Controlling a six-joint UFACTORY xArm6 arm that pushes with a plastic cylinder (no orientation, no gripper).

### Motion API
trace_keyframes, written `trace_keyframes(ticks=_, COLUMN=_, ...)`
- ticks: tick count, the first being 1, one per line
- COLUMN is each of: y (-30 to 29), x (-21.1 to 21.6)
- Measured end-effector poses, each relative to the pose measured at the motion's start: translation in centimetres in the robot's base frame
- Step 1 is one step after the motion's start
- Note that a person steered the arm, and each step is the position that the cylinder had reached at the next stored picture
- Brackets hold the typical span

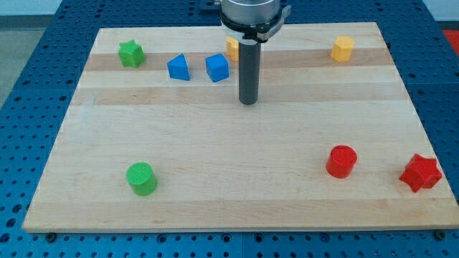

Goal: Point the arm at the left of the green star

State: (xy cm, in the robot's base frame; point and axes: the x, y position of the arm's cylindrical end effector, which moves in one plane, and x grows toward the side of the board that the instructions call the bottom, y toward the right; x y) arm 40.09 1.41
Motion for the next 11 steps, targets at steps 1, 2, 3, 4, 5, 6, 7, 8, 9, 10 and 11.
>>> trace_keyframes(ticks=1, y=-1.4, x=1.1)
trace_keyframes(ticks=2, y=-5.1, x=4.7)
trace_keyframes(ticks=3, y=-10.4, x=6.4)
trace_keyframes(ticks=4, y=-17.1, x=6.5)
trace_keyframes(ticks=5, y=-17.8, x=5.2)
trace_keyframes(ticks=6, y=-19.0, x=3.5)
trace_keyframes(ticks=7, y=-22.8, x=3.5)
trace_keyframes(ticks=8, y=-25.4, x=2.9)
trace_keyframes(ticks=9, y=-28.6, x=-1.3)
trace_keyframes(ticks=10, y=-31.5, x=-4.6)
trace_keyframes(ticks=11, y=-31.9, x=-6.9)
